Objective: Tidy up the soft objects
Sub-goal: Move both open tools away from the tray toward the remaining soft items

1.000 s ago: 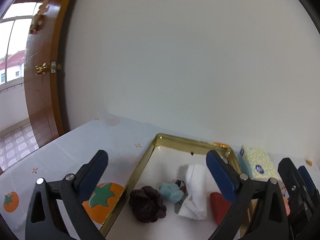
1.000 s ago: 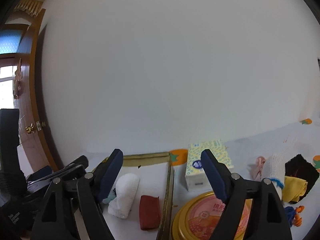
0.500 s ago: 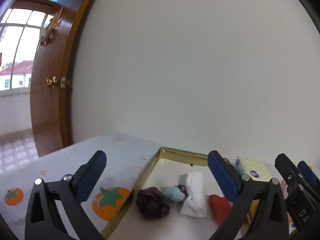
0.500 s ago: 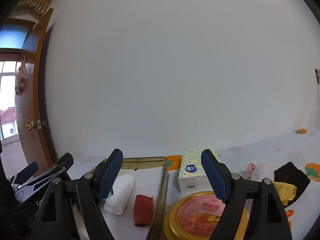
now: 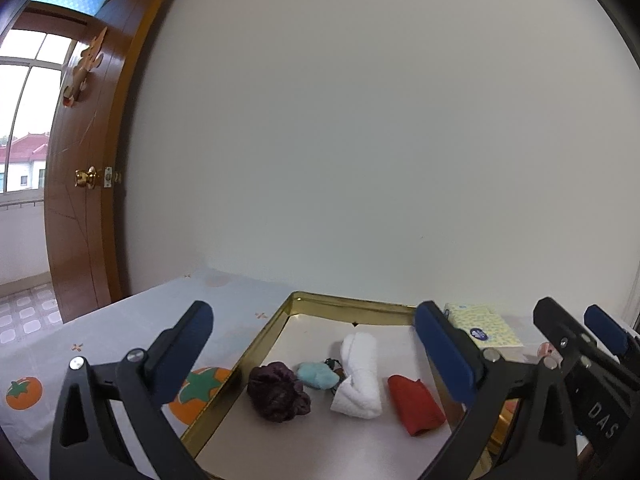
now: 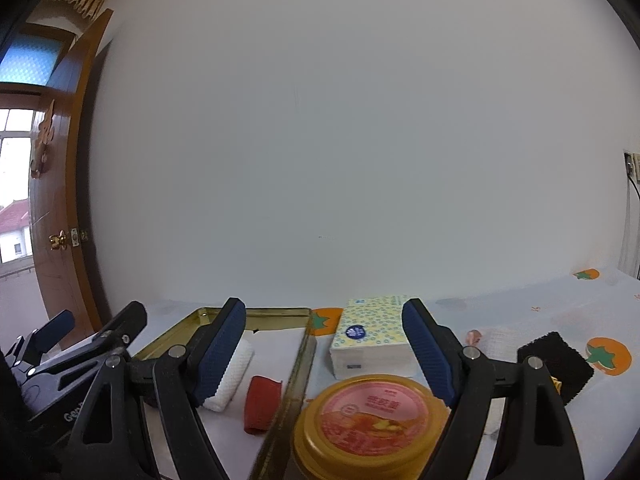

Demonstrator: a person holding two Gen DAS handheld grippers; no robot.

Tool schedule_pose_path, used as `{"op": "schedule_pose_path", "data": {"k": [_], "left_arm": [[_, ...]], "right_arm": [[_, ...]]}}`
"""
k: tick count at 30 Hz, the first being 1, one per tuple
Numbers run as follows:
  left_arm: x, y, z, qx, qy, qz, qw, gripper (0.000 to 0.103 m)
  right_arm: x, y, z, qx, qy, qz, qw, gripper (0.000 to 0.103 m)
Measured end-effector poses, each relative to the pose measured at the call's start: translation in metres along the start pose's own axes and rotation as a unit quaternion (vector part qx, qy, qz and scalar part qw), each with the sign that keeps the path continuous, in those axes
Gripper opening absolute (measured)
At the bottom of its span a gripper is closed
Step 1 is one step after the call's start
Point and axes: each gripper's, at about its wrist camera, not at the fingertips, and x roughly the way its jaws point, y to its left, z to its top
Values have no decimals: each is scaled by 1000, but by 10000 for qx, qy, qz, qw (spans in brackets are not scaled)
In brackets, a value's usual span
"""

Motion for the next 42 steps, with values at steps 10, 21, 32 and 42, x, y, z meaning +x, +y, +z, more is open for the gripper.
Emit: {"op": "schedule_pose_path", "data": {"k": [10,21,32,42], "left_arm": [[-4,-14,-1,172,-38,-75,9998,102],[-10,-30,-5,3,91,-291,9995,102],[-26,-77,-13,266,208,-771,9965,102],[-33,-110,-20,412,346,-1117,9923,102]], "right_arm": [[-13,-26,-2,-161,53,-118,9998,82],[-28,-63,1,-169,81,-313,9993,82],[-30,-105,2,-79,62,-668,9977,82],[-35,-141,6,-92,103,-986,9950,82]]}}
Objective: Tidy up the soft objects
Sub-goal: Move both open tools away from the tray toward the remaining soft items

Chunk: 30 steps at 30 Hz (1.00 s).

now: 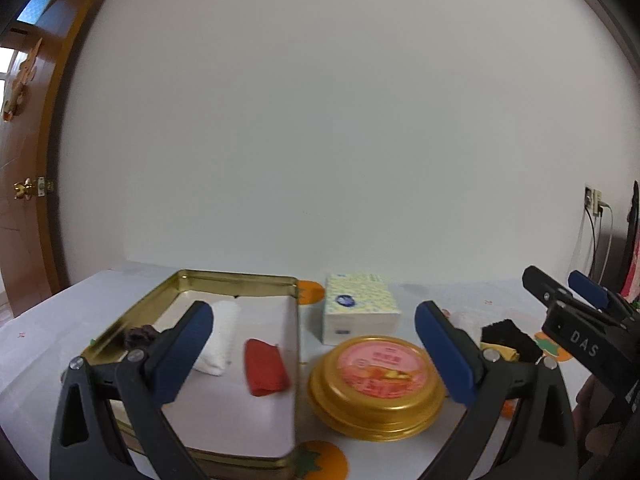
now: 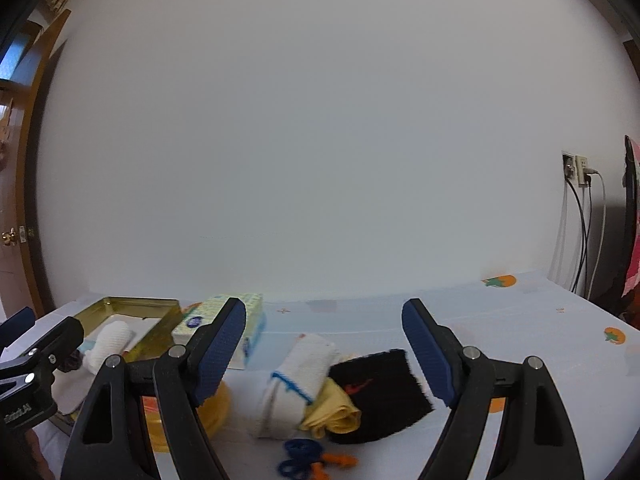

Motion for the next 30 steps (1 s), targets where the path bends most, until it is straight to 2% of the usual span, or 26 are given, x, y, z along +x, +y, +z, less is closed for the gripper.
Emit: {"op": "schedule_pose_path", "data": {"k": [11,17,20,23,28,29,30], "left_arm": [[8,-32,-2,138,171,-285,9994,102],[13,-36,-4,167,281,-347,9989,102],[18,-39,-5,55,425,-457,9980,102],[24,-46,-7,58,557,-562,9969,102],[24,-71,-10,428,649,-717,9944,102],[23,-73,-10,479,652,-747,9939,102],[22,-76,-10,525,655,-790,9933,102]], "right_arm": [[5,-43,2,81,115,-380,9992,82],[11,-64,2,173,259,-603,9977,82],[21,-76,1,289,533,-707,9956,82],[34,-86,0,456,899,-622,9930,82],[50,-99,-5,618,1359,-459,9877,82],[53,-103,-7,677,1474,-413,9859,81],[58,-107,-9,760,1625,-362,9831,72]]}}
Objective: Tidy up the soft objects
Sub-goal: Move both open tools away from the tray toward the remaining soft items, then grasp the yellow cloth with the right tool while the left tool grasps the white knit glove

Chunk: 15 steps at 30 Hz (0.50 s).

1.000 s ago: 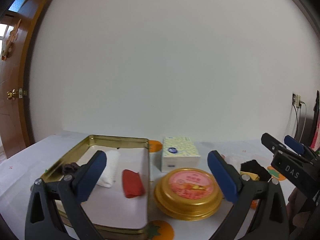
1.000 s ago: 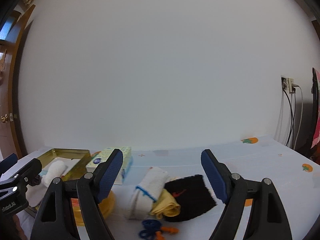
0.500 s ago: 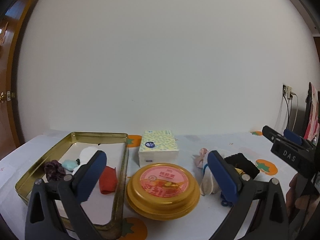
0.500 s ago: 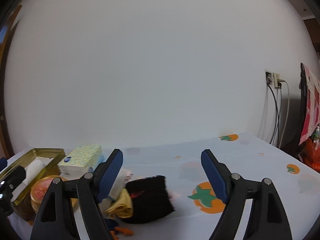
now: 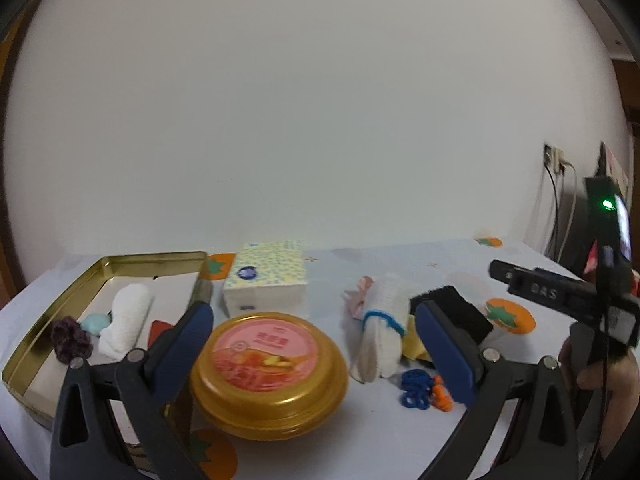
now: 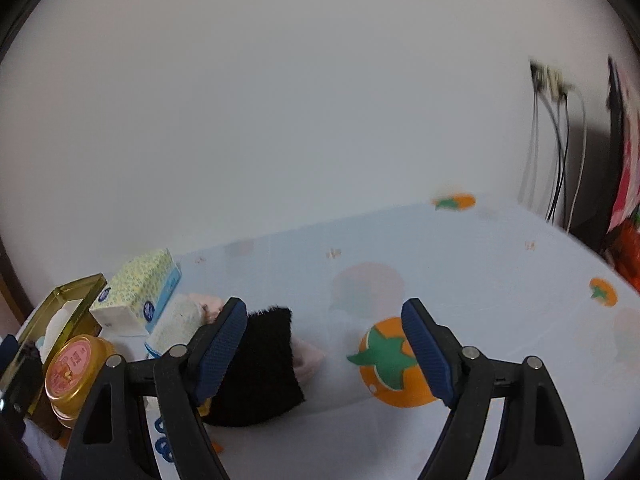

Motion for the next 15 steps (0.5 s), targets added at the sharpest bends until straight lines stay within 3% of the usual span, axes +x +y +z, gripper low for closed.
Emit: {"op": "schedule_pose_path", "data": {"k": [2,5,8,12,15], "left_arm": [[2,-1,0,11,29,-50,10000,102],[3,1,1,-76,90,-40,9999,102],[3,5,1,-161,109,-36,9998,102],[4,3,1,-129,133,-37,9998,102],[4,3,1,-113,128,-32,9998,102]], "right_arm": [[10,-7,-1,94,341,113,9993,61],[24,-15,-6,292,768,435,9957,55],[28,-7,-10,198,953,810,9919,55],[36,12,-14,-224,1265,966,9870,55],[43,12,-16,-204,1437,983,9845,55]]}}
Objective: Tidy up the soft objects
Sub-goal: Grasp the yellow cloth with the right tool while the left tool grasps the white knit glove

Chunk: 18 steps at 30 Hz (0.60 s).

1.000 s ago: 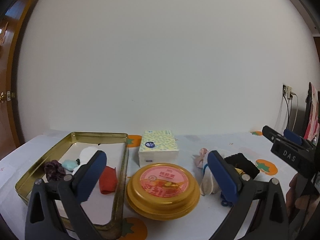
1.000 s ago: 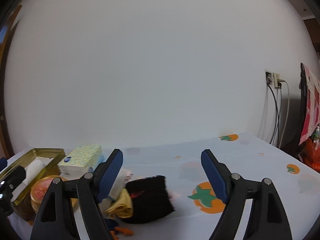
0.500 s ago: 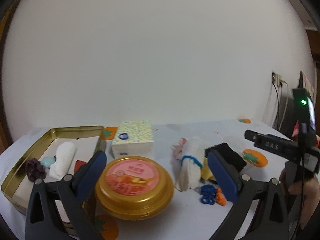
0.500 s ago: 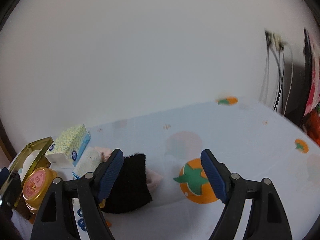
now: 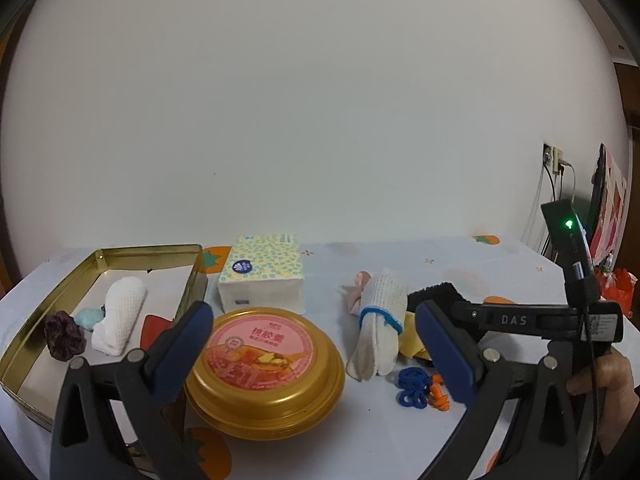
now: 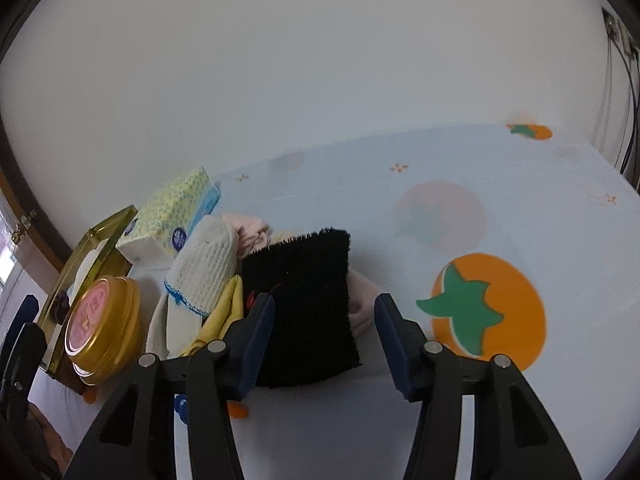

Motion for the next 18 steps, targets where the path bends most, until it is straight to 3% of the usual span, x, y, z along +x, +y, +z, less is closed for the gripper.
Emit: {"op": "schedule_pose_path", "data": {"k": [2,4,6,10,12,14,17,18], "left_arm": [[0,1,0,3,-2,-4,10000,102],[0,1,0,3,4,0,10000,102],[1,1,0,-6,7,35,10000,102],[2,1,0,12,33,79,10000,102],[2,-1,0,51,51,91,9999,102],[2,-1,-1,76,50,81,9999,102],[3,0,0,70,81,79,9999,102],[4,0,0,63,99,86,9999,102]], "right_arm": [[-9,-3,1,101,-237,-95,9996,55],[-25,2,0,-17,-660,117,9978,55],[-31,18,-1,-371,-793,421,9953,55],[-15,51,-6,-1042,-357,623,9920,53],[-5,59,-5,-1107,-143,749,9909,36],[8,62,-4,-1164,210,653,9908,28],[17,63,-6,-1196,490,806,9883,28],[14,63,-7,-1211,451,831,9881,22]]}}
